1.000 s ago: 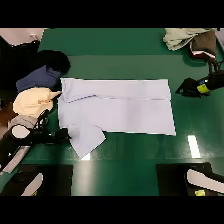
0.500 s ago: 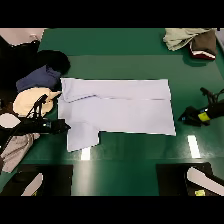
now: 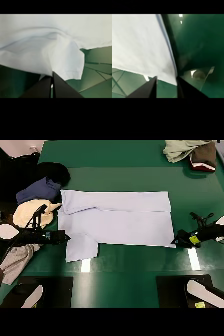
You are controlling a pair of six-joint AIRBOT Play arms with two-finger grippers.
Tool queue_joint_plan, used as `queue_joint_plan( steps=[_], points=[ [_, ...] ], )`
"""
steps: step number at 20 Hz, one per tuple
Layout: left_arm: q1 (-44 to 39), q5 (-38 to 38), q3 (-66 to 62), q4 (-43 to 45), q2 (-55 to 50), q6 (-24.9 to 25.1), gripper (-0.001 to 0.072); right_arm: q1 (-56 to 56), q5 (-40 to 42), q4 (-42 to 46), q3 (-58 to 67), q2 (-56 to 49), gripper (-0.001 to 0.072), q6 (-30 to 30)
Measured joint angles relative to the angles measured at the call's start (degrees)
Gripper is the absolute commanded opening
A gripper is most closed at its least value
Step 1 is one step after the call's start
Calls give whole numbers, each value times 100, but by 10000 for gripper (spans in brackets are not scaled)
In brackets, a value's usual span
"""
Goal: Fold the shirts.
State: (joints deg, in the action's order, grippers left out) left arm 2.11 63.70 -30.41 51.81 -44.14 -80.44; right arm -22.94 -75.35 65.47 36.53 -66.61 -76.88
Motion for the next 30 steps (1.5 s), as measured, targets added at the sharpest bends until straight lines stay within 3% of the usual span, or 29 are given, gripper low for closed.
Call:
queue_joint_plan(
  steps=[1, 7, 16, 21, 30],
  points=[
    [2, 7, 0, 0, 0, 2, 23, 79, 50, 22, -22, 0, 16, 2],
    [-111, 472, -22, 11, 7, 2, 21, 188, -463, 280, 140, 96, 11, 39],
    [-1346, 1075, -1001, 22, 4, -186, 24, -424, -1432, 863, 940, 1108, 11, -142],
    [-1464, 256, -1449, 772, 4, -396, 24, -170, -1147, 603, 1580, 855, 11, -225],
    [-1495, -2144, -1572, 1635, -833, -935, 24, 540, 0, 474, 3195, -621, 11, -463]
  ],
)
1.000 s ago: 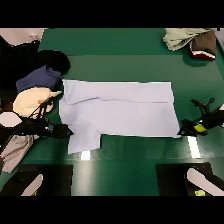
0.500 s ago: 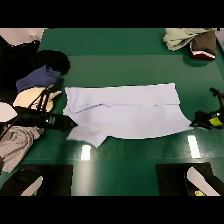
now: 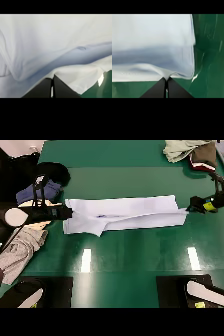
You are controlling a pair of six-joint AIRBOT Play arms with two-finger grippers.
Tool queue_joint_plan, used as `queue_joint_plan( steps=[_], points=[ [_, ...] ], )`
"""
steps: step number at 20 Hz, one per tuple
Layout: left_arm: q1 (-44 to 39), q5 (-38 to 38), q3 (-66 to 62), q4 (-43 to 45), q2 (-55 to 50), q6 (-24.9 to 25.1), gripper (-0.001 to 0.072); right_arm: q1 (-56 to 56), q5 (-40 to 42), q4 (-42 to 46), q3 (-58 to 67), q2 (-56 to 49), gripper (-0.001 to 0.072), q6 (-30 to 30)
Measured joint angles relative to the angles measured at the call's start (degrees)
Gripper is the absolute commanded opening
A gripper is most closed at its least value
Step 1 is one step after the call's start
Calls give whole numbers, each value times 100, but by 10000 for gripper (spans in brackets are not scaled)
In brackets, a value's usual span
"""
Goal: Fold the shirts.
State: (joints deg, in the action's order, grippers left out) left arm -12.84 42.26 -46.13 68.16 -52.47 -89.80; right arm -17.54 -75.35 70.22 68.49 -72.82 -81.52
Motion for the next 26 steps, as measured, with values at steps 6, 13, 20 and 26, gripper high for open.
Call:
queue_joint_plan(
  steps=[6, 13, 20, 26],
  points=[
    [249, -1537, -20, 33, -730, -319, 24, 251, 807, -17, 573, -885, 13, -46],
    [358, -2472, -26, 26, -1274, -498, 540, 334, 1552, -83, 715, -1340, 463, -76],
    [354, -2208, -474, 2, -1403, -684, 24, 22, 1362, -820, 1161, -1569, 492, 81],
    [354, -1261, -802, 0, -1412, -372, 25, -726, -286, -1207, 1779, -2516, 491, 439]
  ],
)
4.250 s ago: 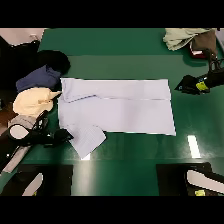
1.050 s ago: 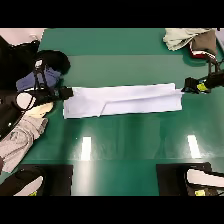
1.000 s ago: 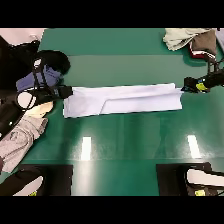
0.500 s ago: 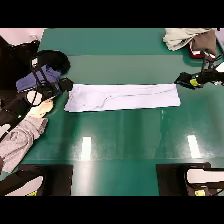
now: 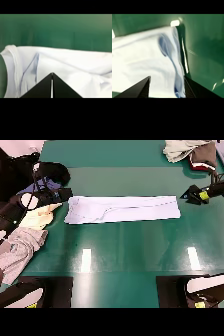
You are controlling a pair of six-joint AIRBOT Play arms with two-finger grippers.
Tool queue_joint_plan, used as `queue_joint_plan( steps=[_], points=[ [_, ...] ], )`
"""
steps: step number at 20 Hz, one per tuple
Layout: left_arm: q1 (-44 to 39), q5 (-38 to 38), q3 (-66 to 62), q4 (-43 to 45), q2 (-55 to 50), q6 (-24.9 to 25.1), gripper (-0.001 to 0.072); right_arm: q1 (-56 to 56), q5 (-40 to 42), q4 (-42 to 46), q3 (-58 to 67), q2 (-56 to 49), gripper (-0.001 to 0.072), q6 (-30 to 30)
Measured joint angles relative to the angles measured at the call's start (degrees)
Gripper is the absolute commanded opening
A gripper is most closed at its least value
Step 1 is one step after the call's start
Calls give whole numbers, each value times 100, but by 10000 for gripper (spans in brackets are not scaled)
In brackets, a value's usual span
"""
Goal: Fold the shirts.
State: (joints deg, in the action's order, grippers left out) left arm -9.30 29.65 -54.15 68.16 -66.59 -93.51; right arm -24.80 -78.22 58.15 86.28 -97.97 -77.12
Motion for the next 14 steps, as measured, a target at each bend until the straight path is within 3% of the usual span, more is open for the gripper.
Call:
queue_joint_plan(
  steps=[5, 9, 12, 13, 14],
  points=[
    [0, 721, -48, 2, 0, 70, 25, -275, -544, -439, 116, -715, 482, 315],
    [0, 1119, -55, -20, 0, 87, 24, -157, -664, -656, 140, -960, 425, 527],
    [0, 1335, -55, -219, 0, 199, 24, 7, -581, -708, 149, -1064, 211, 643],
    [0, 1360, -55, -356, 0, 286, 23, 44, -540, -743, 149, -1086, 32, 719],
    [0, 1366, -57, -540, 0, 393, 23, 76, -483, -787, 140, -1113, 14, 817]
  ],
)
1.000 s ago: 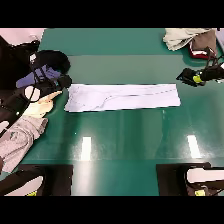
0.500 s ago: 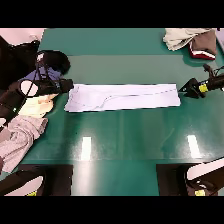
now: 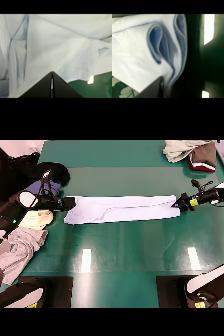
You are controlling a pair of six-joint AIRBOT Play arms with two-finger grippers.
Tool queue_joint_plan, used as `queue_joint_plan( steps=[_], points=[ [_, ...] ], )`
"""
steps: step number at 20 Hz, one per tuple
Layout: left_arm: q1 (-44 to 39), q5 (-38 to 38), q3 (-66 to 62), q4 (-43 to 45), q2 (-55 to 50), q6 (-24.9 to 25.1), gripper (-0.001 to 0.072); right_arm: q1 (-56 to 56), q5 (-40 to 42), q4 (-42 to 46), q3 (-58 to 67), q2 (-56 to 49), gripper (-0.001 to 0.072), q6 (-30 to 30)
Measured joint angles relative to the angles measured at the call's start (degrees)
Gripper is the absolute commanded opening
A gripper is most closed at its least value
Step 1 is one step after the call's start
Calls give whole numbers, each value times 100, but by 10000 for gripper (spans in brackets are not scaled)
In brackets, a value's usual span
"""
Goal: Fold the shirts.
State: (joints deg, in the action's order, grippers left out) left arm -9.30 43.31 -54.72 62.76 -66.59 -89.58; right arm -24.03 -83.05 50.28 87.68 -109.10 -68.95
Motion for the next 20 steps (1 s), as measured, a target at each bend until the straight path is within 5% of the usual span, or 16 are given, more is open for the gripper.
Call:
queue_joint_plan(
  steps=[6, 20],
  points=[
    [-483, 17, -579, -538, -525, 380, 23, 103, -59, -1099, 4, 258, 11, 518],
    [-2017, 793, -4087, -564, -4218, 476, 23, 1663, -76, -1971, 437, 2284, 10, 492]
  ],
)
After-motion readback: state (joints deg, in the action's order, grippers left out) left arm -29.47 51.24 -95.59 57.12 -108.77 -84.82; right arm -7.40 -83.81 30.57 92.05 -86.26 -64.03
